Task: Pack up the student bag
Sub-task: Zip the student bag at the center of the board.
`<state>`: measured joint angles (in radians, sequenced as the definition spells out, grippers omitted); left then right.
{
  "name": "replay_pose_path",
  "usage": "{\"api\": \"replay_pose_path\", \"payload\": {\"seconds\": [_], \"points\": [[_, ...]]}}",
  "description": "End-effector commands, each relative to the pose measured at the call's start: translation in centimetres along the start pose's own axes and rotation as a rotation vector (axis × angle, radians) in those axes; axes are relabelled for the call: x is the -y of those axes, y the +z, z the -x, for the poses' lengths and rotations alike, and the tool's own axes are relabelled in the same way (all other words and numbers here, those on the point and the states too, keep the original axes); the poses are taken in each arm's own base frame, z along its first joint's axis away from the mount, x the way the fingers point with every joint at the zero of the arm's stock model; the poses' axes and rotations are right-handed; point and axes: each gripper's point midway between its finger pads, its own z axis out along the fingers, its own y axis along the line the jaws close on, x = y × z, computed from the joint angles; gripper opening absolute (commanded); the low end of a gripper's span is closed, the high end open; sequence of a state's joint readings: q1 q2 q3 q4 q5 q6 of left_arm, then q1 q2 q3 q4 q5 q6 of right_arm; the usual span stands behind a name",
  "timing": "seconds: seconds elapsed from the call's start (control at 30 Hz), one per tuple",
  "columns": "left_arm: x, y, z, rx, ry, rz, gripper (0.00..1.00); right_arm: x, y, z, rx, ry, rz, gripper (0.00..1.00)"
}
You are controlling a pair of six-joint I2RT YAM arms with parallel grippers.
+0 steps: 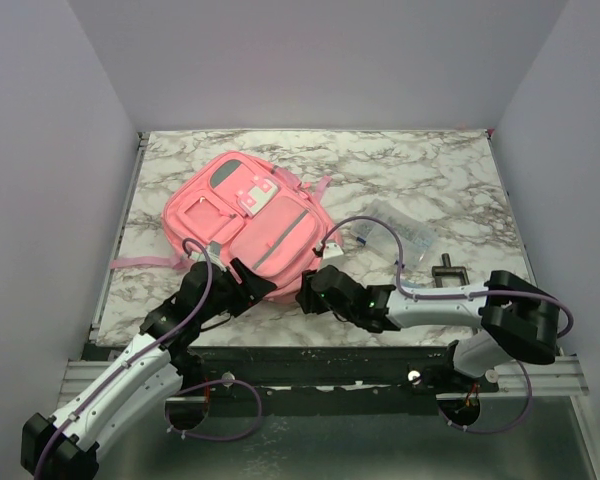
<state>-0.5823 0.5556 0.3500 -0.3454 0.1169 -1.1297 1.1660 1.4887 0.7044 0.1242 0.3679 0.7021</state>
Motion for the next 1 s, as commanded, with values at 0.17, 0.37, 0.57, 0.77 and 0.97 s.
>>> {"api": "replay_pose_path", "payload": {"seconds": [0.17,0.37,0.57,0.77,0.97], "points": [[-1.7,0.6,-0.4,0.001,-0.085,0.06,0.64,-1.9,1.1,2.0,0.135,-0.013,-0.01,0.45],[-1.7,1.4,-0.5,-0.007,-0.162,0.062,0.64,-2.6,2.0,1.4,0.155,-0.04,-0.052,0.45],[-2.3,2.8,-0.2,0.015,-0.171,0.072,0.64,-0.4,1.9,2.1,0.215,-0.043,-0.16,0.2],[-3.1,4.4,2.0,0.067,-0.102,0.142,0.58,-0.7,0.4,1.8,0.163,-0.123,-0.102,0.01],[-5.8,4.5,5.6,0.13,-0.018,0.261,0.13,-1.1,-1.5,-0.7,0.002,-0.249,0.005,0.01]]}}
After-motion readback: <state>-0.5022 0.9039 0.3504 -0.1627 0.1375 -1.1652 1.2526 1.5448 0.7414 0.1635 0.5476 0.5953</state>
